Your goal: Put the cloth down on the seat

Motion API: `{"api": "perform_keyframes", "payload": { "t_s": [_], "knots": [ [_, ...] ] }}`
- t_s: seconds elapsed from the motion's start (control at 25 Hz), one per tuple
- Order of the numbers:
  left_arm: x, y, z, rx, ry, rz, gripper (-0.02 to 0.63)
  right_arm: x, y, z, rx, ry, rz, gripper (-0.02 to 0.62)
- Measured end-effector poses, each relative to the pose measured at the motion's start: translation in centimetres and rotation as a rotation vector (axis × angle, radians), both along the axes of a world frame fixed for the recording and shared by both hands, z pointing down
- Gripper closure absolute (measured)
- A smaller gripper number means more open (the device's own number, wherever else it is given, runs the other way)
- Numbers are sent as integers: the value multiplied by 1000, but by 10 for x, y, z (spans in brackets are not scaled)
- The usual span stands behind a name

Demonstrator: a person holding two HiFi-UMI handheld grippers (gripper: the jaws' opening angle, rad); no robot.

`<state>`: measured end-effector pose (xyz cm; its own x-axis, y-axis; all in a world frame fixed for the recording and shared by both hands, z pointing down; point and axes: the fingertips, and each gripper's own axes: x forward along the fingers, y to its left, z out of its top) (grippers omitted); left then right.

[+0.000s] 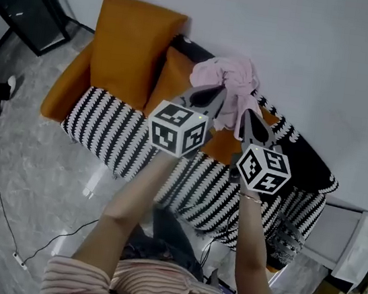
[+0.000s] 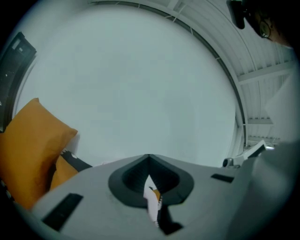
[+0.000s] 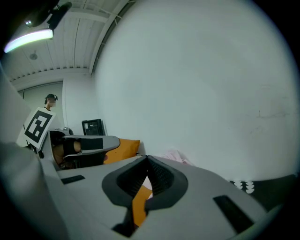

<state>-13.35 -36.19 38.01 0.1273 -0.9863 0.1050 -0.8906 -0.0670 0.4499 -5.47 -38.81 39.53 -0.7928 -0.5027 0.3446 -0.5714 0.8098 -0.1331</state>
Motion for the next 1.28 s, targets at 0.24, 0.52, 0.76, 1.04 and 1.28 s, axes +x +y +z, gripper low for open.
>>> {"api": "perform_keyframes", "payload": {
  "t_s": [0.24, 0.52, 0.76, 1.04, 1.28],
  "knots": [
    [7, 34, -17, 32, -45, 27, 594, 5, 35, -22, 28, -49, -8, 588],
    [2, 80, -15, 21, -42, 28, 594, 14, 81, -43, 55, -96, 12, 588],
    [3, 113, -22, 22, -58, 52, 594, 29, 117, -56, 78, -116, 55, 588],
    [-8, 150, -42, 31, -152, 118, 594, 34, 163, -59, 72, -120, 120, 588],
    [1, 164, -53, 22, -196, 148, 594, 49, 178, -77, 107, -149, 140, 588]
  ]
}}
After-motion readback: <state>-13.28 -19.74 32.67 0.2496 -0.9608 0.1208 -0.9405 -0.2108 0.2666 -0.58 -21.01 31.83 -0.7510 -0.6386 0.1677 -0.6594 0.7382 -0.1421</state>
